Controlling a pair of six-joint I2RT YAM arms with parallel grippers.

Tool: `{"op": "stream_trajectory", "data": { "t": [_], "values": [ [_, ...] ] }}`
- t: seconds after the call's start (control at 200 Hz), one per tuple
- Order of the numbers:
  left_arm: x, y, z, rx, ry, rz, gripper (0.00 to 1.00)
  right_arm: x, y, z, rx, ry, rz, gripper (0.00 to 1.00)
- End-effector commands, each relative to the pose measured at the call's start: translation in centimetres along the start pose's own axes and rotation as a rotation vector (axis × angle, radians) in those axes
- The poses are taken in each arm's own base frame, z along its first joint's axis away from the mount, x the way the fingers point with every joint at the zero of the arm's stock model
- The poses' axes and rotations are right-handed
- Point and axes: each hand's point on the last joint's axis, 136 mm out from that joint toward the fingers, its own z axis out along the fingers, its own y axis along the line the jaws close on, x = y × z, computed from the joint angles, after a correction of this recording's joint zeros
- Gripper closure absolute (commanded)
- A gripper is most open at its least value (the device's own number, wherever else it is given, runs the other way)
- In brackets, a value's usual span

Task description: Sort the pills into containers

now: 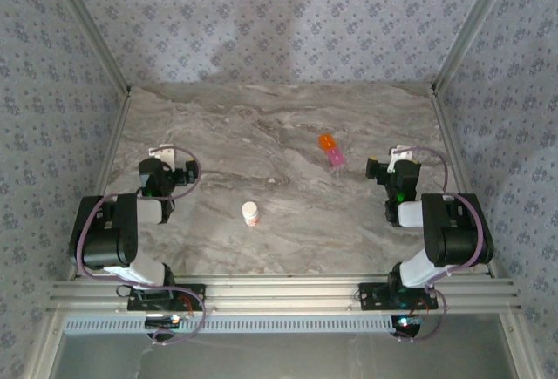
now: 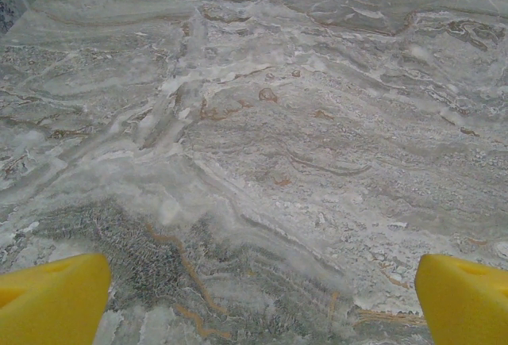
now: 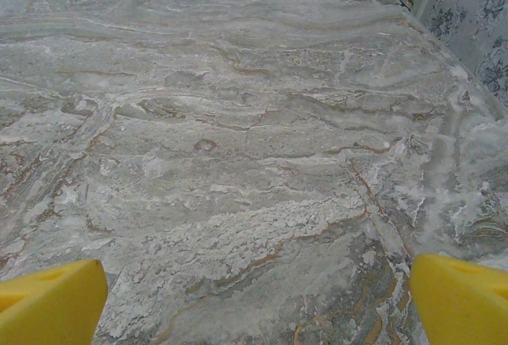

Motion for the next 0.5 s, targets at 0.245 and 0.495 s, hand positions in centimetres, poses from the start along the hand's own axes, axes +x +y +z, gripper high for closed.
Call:
{"op": "stream_trajectory", "data": {
  "t": [0.245, 0.495],
  "values": [
    [-1.7, -0.3, -0.2, 0.008, -0.022, 0.002, 0.02, -1.2, -0.1, -0.3, -0.003, -0.033, -0.004, 0.00],
    [-2.7, 0.2, -1.0, -0.025, -0.002, -0.008, 0.02, -3.3, -0.7, -1.0, 0.033, -0.001, -0.006, 0.00]
  ]
}}
